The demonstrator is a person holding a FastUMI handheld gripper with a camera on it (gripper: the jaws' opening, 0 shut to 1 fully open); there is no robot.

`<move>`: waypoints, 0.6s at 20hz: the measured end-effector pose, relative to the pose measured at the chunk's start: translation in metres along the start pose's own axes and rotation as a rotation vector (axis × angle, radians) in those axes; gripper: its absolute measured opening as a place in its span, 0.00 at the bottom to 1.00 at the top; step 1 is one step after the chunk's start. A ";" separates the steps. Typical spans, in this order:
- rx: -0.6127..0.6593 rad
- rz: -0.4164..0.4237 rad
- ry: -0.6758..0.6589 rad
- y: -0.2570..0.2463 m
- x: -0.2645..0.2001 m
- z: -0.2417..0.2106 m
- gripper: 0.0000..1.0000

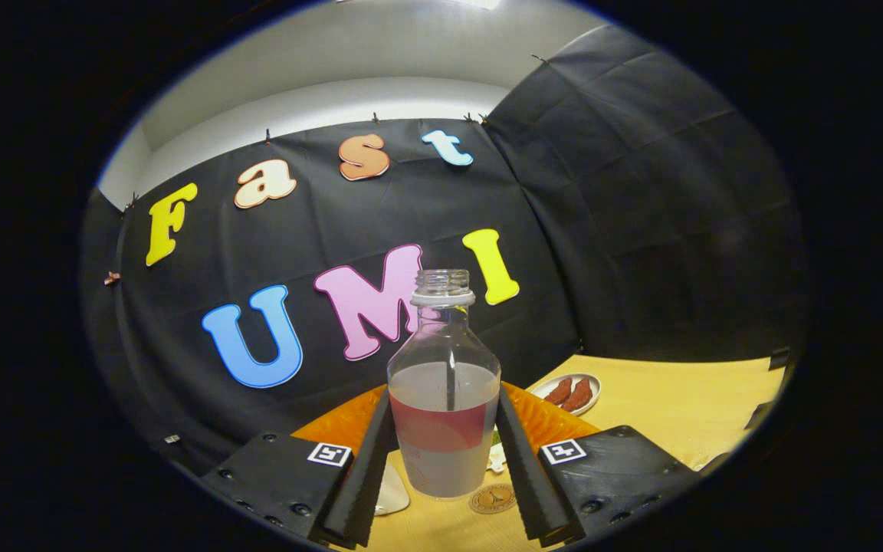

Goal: Take the bottle from table, then pour the juice into the cup, finally place the bottle on the coaster

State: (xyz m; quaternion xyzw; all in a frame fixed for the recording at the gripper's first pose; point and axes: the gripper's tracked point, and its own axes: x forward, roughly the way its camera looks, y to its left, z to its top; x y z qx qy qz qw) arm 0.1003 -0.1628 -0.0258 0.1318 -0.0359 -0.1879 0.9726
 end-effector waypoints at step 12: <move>-0.333 0.046 -0.179 0.054 0.051 -0.018 0.75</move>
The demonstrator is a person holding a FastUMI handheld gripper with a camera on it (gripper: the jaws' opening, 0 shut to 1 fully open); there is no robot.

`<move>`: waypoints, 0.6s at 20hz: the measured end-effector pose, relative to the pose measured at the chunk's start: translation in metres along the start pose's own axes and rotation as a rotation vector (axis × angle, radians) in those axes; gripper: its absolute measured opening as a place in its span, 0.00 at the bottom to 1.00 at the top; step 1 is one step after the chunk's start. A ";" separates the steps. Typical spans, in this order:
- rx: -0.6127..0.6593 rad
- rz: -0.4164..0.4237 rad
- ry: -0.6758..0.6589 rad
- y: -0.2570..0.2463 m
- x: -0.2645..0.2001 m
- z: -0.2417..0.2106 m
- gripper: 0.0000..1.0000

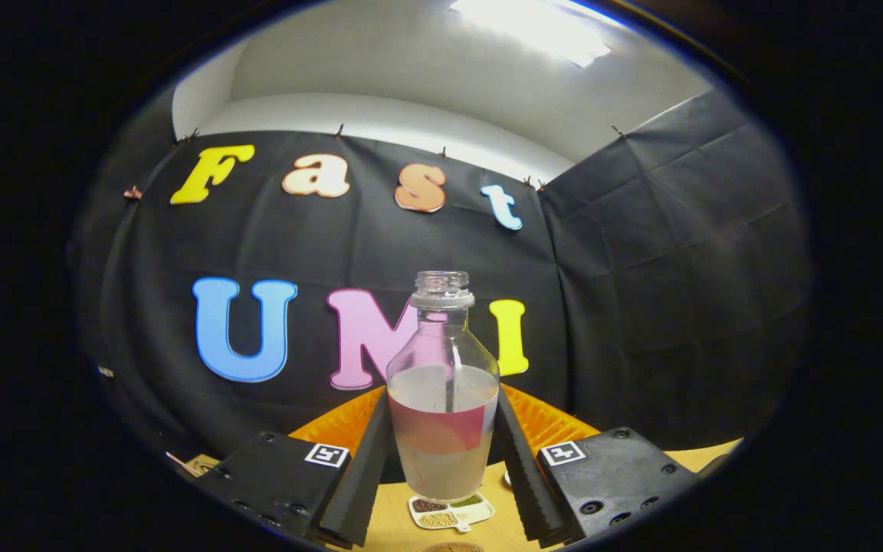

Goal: Take the bottle from table, then pour the juice into the cup, finally place the bottle on the coaster

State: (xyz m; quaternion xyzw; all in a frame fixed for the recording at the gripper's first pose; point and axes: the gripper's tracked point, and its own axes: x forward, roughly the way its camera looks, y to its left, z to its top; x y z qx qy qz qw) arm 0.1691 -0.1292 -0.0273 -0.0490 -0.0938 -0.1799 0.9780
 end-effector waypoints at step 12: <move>-0.099 -0.051 0.256 0.009 -0.014 -0.184 0.76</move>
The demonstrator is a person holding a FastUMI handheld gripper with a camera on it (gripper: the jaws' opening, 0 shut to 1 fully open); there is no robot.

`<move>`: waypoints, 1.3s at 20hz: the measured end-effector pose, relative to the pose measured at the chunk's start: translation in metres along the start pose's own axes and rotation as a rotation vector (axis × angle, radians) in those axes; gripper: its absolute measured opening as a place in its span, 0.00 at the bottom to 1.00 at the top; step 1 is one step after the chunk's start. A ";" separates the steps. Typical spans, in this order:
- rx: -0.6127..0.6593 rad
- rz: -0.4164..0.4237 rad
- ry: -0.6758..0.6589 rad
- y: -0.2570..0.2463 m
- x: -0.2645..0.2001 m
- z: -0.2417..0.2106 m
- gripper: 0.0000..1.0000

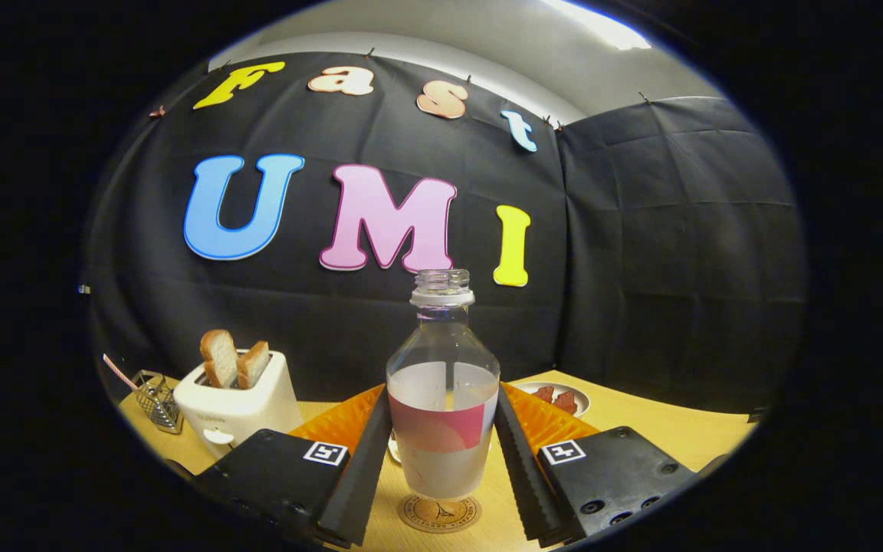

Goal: Take the bottle from table, then pour the juice into the cup, finally place the bottle on the coaster

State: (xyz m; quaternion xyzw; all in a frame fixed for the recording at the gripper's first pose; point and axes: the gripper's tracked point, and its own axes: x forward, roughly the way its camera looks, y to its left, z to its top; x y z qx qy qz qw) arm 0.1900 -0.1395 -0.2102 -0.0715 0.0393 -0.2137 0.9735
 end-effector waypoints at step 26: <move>-0.001 -0.020 0.129 -0.009 0.015 -0.088 0.94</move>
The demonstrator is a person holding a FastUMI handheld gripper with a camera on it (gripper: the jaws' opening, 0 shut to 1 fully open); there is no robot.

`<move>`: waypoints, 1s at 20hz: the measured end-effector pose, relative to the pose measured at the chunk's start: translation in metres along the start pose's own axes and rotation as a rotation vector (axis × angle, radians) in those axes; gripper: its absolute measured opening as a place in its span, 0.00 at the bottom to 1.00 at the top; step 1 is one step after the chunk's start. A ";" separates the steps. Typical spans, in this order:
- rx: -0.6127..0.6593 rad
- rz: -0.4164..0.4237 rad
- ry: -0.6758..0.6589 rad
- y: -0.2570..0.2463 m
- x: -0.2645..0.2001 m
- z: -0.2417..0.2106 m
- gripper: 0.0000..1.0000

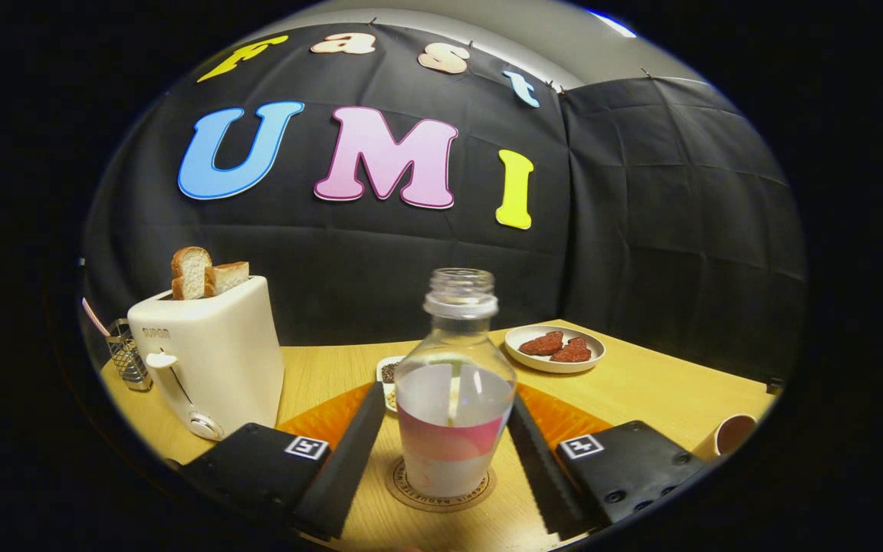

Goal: Take the bottle from table, then pour the juice into the cup, finally place the bottle on the coaster

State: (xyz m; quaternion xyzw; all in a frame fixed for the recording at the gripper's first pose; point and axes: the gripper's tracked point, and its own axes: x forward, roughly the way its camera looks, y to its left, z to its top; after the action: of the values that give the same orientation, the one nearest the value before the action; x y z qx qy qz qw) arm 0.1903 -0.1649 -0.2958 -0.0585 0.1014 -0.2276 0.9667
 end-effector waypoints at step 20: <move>-0.034 0.068 -0.013 -0.001 -0.100 0.045 1.00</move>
State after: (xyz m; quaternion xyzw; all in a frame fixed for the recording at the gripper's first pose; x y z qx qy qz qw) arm 0.1125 -0.1178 -0.2350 -0.0731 0.1008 -0.1925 0.9734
